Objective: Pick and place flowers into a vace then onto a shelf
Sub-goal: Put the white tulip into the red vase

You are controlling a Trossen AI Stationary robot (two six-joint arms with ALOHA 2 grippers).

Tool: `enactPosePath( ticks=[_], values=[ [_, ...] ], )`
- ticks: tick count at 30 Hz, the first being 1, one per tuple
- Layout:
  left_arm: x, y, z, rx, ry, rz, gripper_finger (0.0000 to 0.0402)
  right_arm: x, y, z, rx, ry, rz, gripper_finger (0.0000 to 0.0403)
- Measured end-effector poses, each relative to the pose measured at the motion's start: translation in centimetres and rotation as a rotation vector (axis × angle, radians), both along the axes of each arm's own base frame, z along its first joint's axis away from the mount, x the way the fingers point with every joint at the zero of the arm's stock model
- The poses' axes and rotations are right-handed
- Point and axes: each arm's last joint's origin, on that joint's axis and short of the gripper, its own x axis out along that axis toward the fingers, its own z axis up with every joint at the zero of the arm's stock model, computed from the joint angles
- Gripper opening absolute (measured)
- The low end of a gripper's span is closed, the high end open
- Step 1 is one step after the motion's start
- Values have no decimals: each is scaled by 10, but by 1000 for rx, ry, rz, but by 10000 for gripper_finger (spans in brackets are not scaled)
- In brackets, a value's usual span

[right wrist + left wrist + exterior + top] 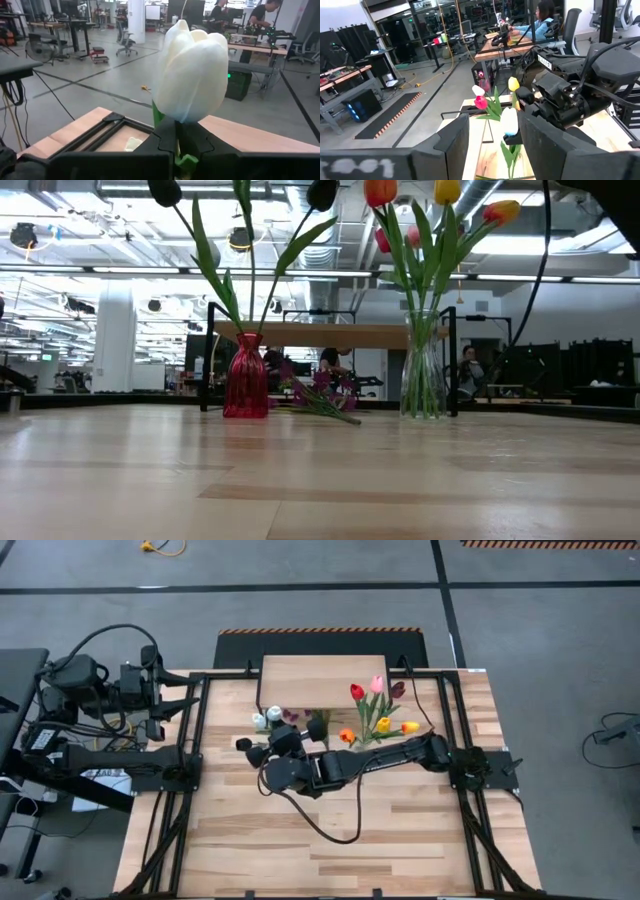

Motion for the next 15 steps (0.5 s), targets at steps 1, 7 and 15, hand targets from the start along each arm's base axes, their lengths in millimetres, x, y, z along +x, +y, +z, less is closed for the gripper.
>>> enactPosePath(
  ticks=[1, 7, 15],
  values=[
    [0, 0, 0, 0, 0, 0, 167, 0, 0, 0, 0, 0, 1, 0],
    [0, 0, 0, 1, 1, 0, 167, 1, -3, 0, 0, 1, -6, 0],
    [0, 0, 0, 2, 1, 0, 167, 2, -10, 0, 4, 2, -9, 0]
  ],
)
